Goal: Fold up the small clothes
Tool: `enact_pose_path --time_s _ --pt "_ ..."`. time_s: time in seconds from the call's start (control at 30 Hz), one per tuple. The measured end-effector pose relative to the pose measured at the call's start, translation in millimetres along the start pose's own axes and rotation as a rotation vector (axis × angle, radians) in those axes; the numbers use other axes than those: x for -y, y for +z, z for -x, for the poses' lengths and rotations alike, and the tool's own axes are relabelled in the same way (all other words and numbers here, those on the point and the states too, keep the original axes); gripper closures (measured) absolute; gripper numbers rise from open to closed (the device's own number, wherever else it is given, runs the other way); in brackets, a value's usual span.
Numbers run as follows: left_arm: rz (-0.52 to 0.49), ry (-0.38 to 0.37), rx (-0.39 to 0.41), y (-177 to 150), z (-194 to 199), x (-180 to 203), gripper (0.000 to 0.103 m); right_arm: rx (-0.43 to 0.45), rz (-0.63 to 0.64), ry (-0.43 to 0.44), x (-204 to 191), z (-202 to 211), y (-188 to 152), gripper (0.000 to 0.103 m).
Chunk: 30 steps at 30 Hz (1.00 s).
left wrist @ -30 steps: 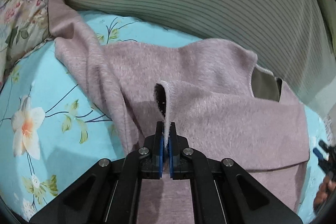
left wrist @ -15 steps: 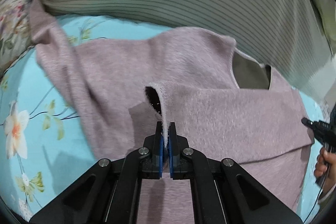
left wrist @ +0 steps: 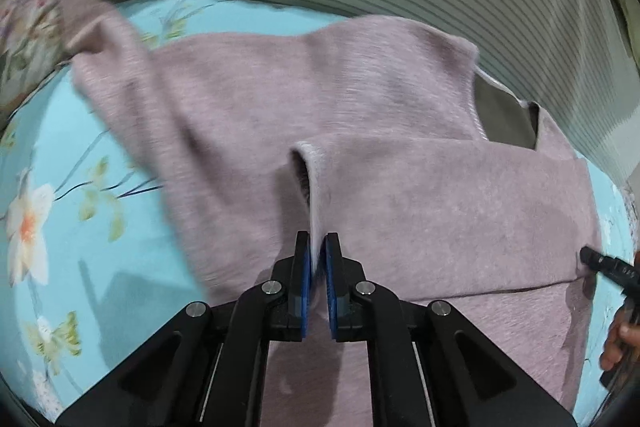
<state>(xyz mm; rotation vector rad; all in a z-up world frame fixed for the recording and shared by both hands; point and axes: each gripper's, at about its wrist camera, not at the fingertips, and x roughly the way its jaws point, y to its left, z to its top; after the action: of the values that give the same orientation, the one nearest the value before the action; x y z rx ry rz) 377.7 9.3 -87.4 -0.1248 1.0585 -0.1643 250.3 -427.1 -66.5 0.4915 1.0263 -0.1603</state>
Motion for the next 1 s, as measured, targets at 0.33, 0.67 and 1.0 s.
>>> enact_pose_path --time_s 0.33,0.67,1.0 --pt "0.200 0.098 0.117 46.3 31.2 -90.3 0.046 -0.044 0.140 0.137 -56.1 24.6 -38.7 0.059" --pt "0.329 0.236 0.139 155.8 -11.0 -149.2 0.022 -0.106 0.164 0.133 -60.2 5.5 -45.6 0.059" --pt "0.372 0.326 0.089 183.2 -52.9 -179.3 0.088 -0.096 0.164 0.147 -61.4 5.5 -37.2 0.059"
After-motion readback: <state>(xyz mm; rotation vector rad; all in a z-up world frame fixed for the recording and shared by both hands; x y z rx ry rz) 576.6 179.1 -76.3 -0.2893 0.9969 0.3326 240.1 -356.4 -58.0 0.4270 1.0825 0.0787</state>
